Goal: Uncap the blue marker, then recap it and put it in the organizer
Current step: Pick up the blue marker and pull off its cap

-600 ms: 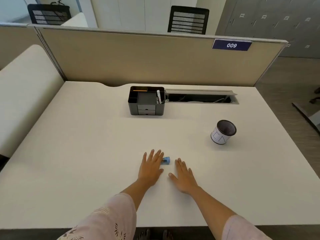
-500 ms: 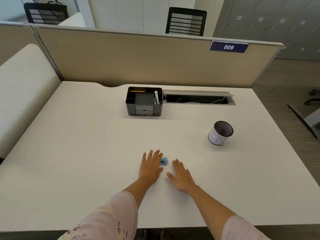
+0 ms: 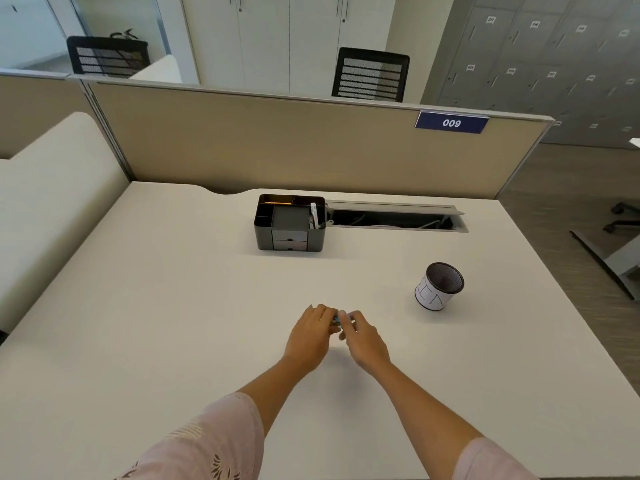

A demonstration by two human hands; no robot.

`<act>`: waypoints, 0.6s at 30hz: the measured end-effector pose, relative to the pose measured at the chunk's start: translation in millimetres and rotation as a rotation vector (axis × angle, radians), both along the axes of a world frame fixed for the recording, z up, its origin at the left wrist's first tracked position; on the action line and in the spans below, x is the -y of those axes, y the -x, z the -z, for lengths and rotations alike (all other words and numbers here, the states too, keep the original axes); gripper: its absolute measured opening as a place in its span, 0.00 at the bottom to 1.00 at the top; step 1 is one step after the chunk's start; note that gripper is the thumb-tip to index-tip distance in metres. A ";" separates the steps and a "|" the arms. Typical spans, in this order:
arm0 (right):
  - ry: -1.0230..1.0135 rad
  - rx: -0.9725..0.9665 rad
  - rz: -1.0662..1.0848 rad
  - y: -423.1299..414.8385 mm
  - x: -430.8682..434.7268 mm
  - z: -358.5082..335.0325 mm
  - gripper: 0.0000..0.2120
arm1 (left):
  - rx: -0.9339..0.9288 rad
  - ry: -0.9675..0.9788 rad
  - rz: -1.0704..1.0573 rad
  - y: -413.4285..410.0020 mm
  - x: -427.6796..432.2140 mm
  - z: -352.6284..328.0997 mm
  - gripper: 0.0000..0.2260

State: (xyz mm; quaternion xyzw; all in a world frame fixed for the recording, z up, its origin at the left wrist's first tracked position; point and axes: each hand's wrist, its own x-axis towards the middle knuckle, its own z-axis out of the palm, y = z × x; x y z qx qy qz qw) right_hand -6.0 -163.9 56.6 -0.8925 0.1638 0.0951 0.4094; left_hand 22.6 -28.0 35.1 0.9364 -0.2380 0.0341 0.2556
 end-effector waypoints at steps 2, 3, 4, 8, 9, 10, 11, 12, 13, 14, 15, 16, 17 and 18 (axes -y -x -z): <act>0.092 0.084 0.027 -3.5 -3.6 -6.8 0.26 | -0.059 0.086 0.020 1.3 -0.7 -5.5 0.12; 0.145 0.128 0.034 -4.7 -5.0 -10.4 0.27 | -0.091 0.126 0.031 1.9 -1.6 -9.2 0.12; 0.197 0.172 0.034 -5.8 -5.8 -12.7 0.27 | -0.124 0.157 0.044 2.9 -2.4 -12.1 0.12; 0.310 0.291 0.045 -10.9 -7.4 -22.1 0.26 | -0.249 0.303 0.087 8.8 -5.7 -22.5 0.12; 0.318 0.303 0.054 -12.8 -7.9 -24.8 0.26 | -0.278 0.356 0.072 11.2 -5.1 -24.4 0.13; 0.323 0.316 0.060 -14.4 -8.4 -27.3 0.25 | -0.302 0.401 0.042 13.5 -3.3 -26.1 0.14; 0.328 0.324 0.059 -15.7 -9.1 -30.2 0.25 | -0.311 0.427 -0.004 15.2 -0.8 -27.6 0.15; 0.330 0.330 0.052 -16.9 -9.9 -33.1 0.24 | -0.306 0.427 -0.061 16.1 2.4 -29.5 0.17; 0.330 0.338 0.040 -17.7 -10.9 -35.8 0.24 | -0.292 0.404 -0.121 16.2 6.0 -31.5 0.20; 0.331 0.347 0.026 -18.4 -11.9 -38.1 0.23 | -0.276 0.373 -0.176 15.5 9.6 -33.5 0.23; 0.336 0.354 0.012 -18.7 -12.8 -40.2 0.23 | -0.272 0.350 -0.229 14.1 12.7 -36.0 0.26; 0.344 0.358 -0.001 -19.1 -13.8 -42.0 0.23 | -0.286 0.341 -0.273 12.2 15.1 -38.7 0.28; 0.351 0.358 -0.007 -19.2 -14.3 -43.2 0.22 | -0.309 0.336 -0.301 10.2 16.5 -41.3 0.30; 0.353 0.360 -0.007 -19.3 -14.5 -44.0 0.22 | -0.329 0.324 -0.308 7.6 17.0 -43.5 0.30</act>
